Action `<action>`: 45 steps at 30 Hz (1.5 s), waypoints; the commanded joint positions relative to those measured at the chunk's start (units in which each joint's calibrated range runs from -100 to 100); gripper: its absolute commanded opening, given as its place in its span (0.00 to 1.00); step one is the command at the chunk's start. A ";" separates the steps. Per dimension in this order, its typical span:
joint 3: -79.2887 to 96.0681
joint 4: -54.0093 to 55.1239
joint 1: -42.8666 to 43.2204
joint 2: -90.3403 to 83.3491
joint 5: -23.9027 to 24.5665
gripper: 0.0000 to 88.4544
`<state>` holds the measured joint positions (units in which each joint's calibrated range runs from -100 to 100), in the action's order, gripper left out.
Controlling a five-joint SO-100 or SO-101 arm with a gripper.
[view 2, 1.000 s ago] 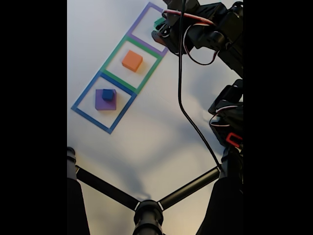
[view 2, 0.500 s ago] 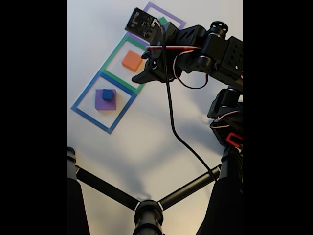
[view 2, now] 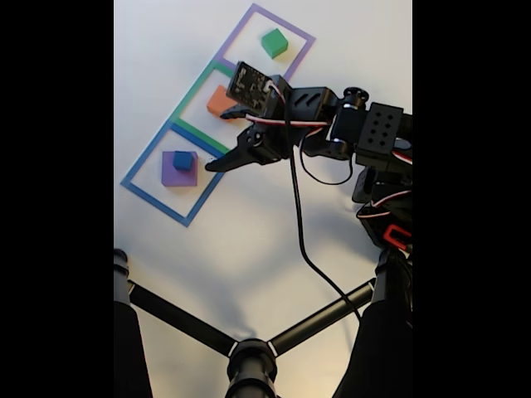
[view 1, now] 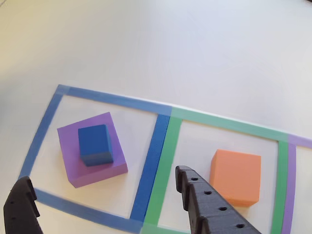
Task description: Tower of hanoi
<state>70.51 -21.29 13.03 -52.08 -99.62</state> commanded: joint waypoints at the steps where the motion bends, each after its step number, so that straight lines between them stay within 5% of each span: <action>1: 6.87 14.78 1.72 -1.77 -0.38 0.42; 15: 16.59 51.28 3.10 18.51 -0.38 0.43; 45: 1.69 74.75 4.77 56.01 -0.38 0.47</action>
<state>74.81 51.52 16.43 3.32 -100.00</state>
